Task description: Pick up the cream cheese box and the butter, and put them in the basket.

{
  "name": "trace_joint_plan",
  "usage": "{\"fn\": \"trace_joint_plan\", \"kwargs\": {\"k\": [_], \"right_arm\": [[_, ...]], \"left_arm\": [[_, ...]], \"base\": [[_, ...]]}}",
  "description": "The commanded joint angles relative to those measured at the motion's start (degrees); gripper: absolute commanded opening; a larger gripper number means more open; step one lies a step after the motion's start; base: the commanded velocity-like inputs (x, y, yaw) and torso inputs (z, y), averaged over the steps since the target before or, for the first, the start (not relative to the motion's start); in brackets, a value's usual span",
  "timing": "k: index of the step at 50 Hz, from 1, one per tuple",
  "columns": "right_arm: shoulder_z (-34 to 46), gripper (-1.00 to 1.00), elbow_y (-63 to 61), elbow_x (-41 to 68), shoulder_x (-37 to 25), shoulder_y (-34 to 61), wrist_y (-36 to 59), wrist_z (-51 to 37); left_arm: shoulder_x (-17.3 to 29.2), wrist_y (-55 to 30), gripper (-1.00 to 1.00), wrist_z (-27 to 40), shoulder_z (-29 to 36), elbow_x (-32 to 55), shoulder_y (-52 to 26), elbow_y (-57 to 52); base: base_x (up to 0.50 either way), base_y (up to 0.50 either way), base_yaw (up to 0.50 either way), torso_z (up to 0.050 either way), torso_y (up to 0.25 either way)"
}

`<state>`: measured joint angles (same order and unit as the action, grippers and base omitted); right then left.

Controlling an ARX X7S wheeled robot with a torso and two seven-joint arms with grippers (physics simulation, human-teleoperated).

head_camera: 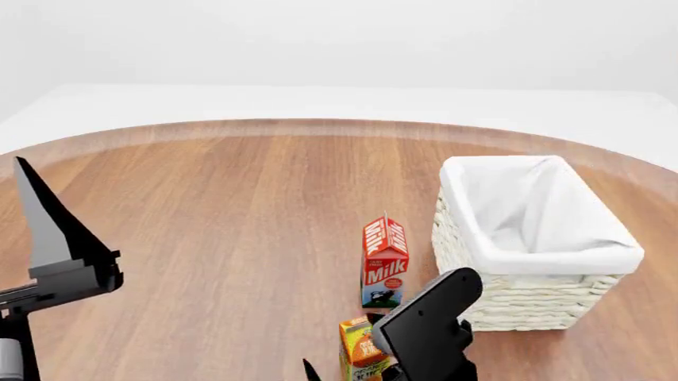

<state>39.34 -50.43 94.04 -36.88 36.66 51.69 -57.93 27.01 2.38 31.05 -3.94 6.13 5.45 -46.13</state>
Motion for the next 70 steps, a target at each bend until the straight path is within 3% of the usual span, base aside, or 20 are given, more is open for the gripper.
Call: {"fn": "trace_joint_plan", "kwargs": {"k": [1,17,52,70], "right_arm": [[2.76,1.00,-0.20,-6.83,7.72,-3.65,-0.36,-0.66],[7.13,1.00,-1.97,-16.60,16.01,-6.11,-0.64,-2.05],[10.77,1.00,0.86,-21.02,25.09,-9.44,-4.24,-5.01],[15.49,1.00,8.61,-37.96,26.09,-15.12,-11.08,2.23]], "left_arm": [[-0.66,0.64,1.00,-1.11,-1.81,-0.47,0.38,-0.32],[-0.26,1.00,1.00,-0.72,-3.21,0.11,0.94,-0.03],[1.78,1.60,1.00,-0.92,-7.73,4.63,1.53,1.07],[4.48,-0.14,1.00,-0.52,-13.70,6.73,1.76,-0.53]], "base": [[0.00,0.00,0.00,0.000,0.000],[0.00,0.00,0.00,0.000,0.000],[0.00,0.00,0.00,0.000,0.000],[0.00,0.00,0.00,0.000,0.000]]}}
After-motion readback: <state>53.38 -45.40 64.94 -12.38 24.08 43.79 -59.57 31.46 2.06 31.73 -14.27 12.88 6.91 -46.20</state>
